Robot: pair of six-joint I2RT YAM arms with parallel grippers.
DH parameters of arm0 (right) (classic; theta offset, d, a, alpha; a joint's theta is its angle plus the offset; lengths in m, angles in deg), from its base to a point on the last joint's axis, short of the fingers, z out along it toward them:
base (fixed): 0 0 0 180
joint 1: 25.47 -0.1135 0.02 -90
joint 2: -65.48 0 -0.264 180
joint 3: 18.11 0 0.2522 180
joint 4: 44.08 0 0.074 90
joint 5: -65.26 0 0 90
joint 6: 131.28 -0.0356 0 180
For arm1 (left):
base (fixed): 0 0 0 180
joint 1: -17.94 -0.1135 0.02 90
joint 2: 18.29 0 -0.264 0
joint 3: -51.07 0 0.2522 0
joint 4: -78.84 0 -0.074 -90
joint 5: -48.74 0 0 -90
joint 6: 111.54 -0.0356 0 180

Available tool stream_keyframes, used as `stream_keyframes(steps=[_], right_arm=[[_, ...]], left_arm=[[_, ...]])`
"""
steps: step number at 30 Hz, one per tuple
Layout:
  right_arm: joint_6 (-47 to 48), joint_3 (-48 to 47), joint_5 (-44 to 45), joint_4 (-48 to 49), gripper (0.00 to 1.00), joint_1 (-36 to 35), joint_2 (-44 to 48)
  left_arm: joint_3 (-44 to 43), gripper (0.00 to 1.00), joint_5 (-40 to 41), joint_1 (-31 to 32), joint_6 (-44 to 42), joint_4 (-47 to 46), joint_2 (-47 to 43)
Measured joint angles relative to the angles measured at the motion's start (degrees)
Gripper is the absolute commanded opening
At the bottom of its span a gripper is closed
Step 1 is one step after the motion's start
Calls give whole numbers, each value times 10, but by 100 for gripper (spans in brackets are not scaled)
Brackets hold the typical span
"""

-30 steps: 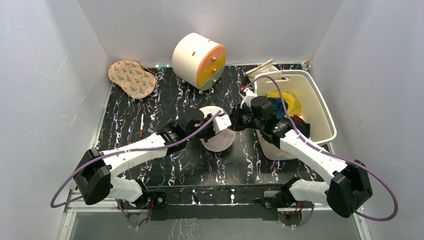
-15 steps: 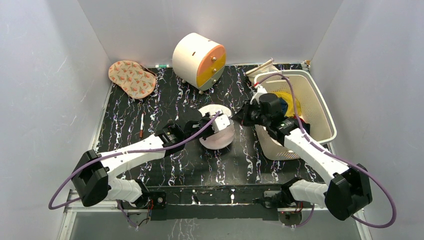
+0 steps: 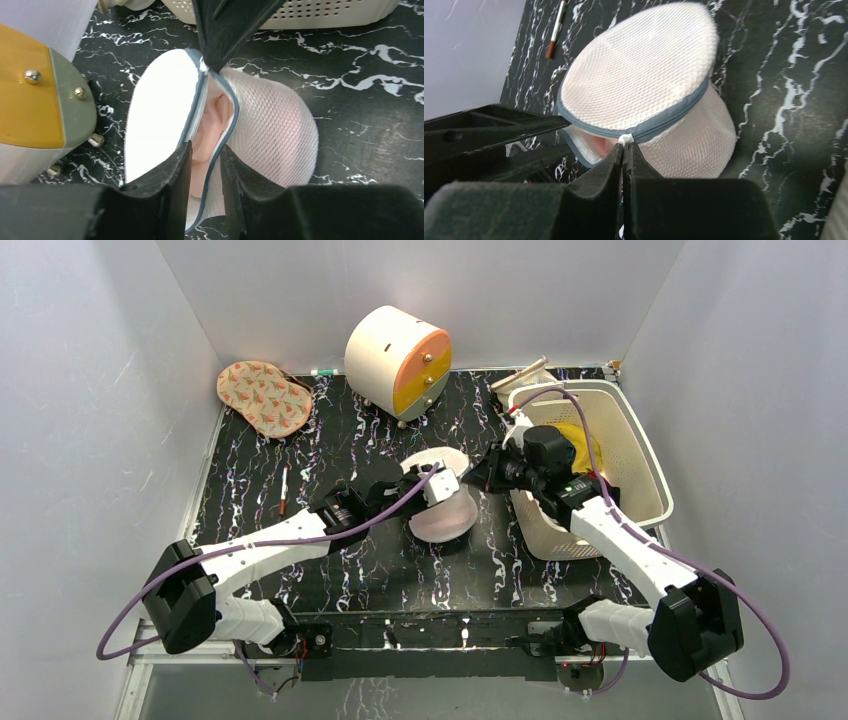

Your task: Unzip the laundry bag and remove the bra

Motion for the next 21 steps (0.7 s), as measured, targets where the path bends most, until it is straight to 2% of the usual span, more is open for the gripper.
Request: stream_keyframes(steps=[2, 6, 12, 17, 21], right_arm=[[-1, 0, -2, 3, 0, -14, 0], [-7, 0, -1, 16, 0, -41, 0], [-13, 0, -1, 27, 0, -63, -1], [-22, 0, 5, 27, 0, -76, 0], [-26, 3, 17, 28, 0, -86, 8]], left_arm=[[0, 37, -12, 0, 4, 2, 0], [0, 41, -39, 0, 11, 13, 0], [-10, 35, -86, 0, 26, 29, 0], [-14, 31, -89, 0, 34, 30, 3], [-28, 23, -89, 1, 42, 33, 20]])
